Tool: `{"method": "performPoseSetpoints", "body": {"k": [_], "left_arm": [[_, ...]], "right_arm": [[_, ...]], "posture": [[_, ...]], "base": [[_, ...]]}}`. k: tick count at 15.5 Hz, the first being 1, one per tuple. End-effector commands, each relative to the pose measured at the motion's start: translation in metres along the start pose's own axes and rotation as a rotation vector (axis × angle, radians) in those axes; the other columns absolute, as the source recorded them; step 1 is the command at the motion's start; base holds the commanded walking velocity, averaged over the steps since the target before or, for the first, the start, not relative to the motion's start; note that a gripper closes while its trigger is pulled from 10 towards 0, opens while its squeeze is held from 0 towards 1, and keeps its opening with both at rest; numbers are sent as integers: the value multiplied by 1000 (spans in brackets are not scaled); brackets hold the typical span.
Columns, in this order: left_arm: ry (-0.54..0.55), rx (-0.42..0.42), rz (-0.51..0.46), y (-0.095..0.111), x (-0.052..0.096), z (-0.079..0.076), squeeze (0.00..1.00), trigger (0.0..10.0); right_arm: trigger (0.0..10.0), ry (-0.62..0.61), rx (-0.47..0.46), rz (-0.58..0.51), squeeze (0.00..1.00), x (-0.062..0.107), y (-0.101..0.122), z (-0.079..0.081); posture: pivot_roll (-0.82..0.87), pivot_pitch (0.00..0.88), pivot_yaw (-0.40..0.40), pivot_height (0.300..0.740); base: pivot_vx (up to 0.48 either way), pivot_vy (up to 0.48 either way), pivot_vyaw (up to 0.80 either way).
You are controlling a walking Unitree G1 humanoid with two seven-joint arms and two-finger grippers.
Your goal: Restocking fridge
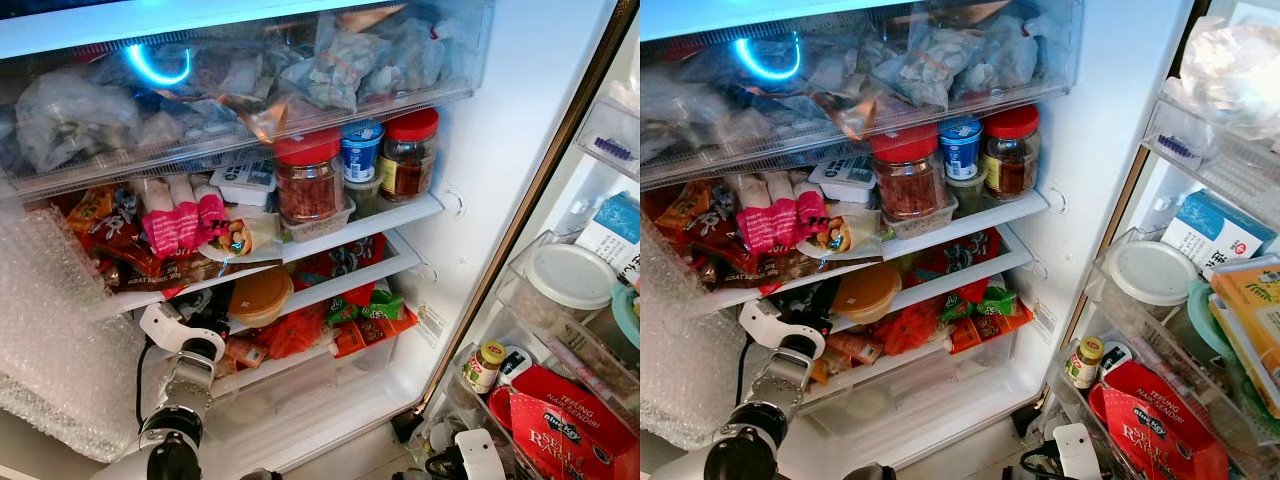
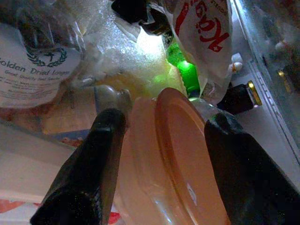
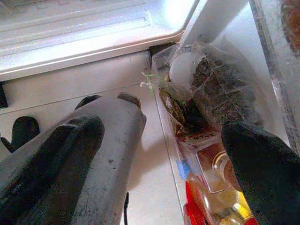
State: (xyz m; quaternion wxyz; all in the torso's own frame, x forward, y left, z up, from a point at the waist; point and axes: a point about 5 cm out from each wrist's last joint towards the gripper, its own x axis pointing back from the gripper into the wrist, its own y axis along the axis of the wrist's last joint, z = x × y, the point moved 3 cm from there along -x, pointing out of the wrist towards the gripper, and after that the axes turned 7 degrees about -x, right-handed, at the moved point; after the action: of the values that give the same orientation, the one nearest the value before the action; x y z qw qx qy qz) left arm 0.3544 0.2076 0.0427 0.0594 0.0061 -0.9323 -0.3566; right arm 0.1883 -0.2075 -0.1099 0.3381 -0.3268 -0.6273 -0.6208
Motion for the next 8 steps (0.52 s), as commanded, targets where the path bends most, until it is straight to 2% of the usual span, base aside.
{"method": "performPoseSetpoints", "body": {"k": [1,3,8], "left_arm": [[-19,-10,16,-1,5,3,0,10000],[-20,-16,25,-3,6,4,0,10000],[-34,-21,65,-15,22,9,0,10000]], "right_arm": [[10000,1,-1,47,0,2,-15,2],[10000,1,-1,47,0,2,-15,2],[10000,0,1,47,0,2,-16,2]], "posture": [[-174,0,51,656],[-174,0,56,656],[-180,0,64,656]], "base": [[0,0,0],[0,0,0],[0,0,0]]}}
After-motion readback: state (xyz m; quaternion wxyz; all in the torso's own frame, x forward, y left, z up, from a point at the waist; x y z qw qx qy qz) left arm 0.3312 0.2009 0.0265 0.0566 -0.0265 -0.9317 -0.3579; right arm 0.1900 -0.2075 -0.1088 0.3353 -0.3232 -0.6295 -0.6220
